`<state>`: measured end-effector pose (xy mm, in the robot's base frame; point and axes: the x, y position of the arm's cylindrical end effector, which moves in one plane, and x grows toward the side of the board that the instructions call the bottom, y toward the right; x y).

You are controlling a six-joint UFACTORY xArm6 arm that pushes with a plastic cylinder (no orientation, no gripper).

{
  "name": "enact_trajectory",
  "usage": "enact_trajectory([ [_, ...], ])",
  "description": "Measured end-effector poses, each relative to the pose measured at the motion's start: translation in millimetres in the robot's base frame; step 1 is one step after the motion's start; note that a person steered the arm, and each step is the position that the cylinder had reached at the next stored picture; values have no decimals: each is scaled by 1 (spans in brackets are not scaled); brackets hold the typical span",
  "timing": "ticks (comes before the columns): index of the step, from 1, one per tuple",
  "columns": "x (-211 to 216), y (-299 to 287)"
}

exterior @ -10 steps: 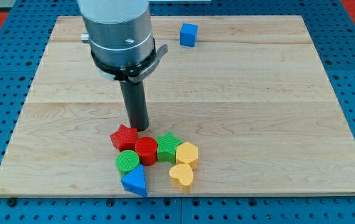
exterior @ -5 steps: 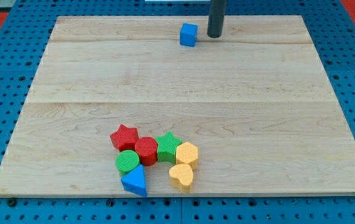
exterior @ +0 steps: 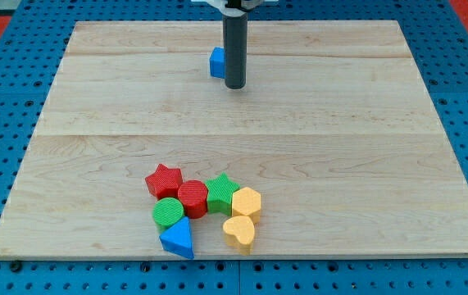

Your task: Move the blue cube to the center of the board

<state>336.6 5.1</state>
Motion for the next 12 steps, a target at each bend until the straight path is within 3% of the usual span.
enact_trajectory([
  [2, -63, 18],
  [3, -59, -22],
  [5, 40, -34],
  [6, 27, -18],
  [7, -11, -6],
  [8, -16, -39],
  [12, 28, -150],
])
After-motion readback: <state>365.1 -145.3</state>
